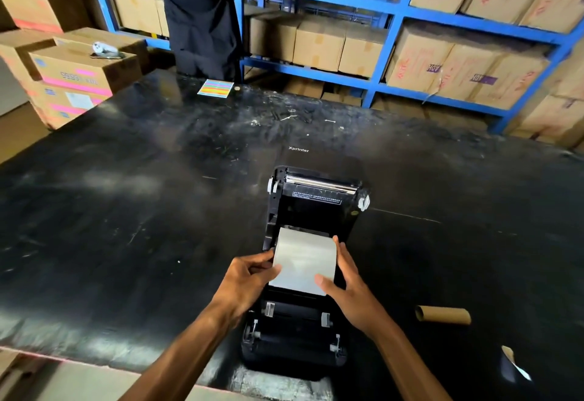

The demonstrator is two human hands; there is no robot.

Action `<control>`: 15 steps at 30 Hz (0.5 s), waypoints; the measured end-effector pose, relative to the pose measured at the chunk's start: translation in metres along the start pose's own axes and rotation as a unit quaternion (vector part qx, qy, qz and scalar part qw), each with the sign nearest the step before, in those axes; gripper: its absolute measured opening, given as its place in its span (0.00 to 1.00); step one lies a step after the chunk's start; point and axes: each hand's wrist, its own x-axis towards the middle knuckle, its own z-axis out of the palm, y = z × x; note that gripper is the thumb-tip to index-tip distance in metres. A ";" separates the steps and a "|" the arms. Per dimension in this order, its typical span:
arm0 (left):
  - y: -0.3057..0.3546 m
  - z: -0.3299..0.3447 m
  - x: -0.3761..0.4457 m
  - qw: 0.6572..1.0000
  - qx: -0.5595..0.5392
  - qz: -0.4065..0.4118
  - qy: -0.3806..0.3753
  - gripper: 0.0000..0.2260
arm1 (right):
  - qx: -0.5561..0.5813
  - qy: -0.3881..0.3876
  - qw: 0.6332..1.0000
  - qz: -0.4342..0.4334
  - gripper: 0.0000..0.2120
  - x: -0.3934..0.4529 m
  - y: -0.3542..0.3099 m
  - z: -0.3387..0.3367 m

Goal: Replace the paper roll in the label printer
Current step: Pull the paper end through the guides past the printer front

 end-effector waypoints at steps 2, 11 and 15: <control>-0.002 0.002 0.002 1.000 0.009 -0.005 0.006 0.17 | -0.006 -0.002 1.000 0.005 0.36 -0.001 0.004 -0.003; -0.014 0.005 0.002 0.999 0.034 0.015 0.007 0.13 | -0.008 -0.001 1.000 0.005 0.34 0.000 0.006 -0.005; -0.013 0.005 0.008 0.997 0.071 0.023 0.026 0.15 | -0.061 -0.003 0.998 0.017 0.32 -0.003 0.009 -0.004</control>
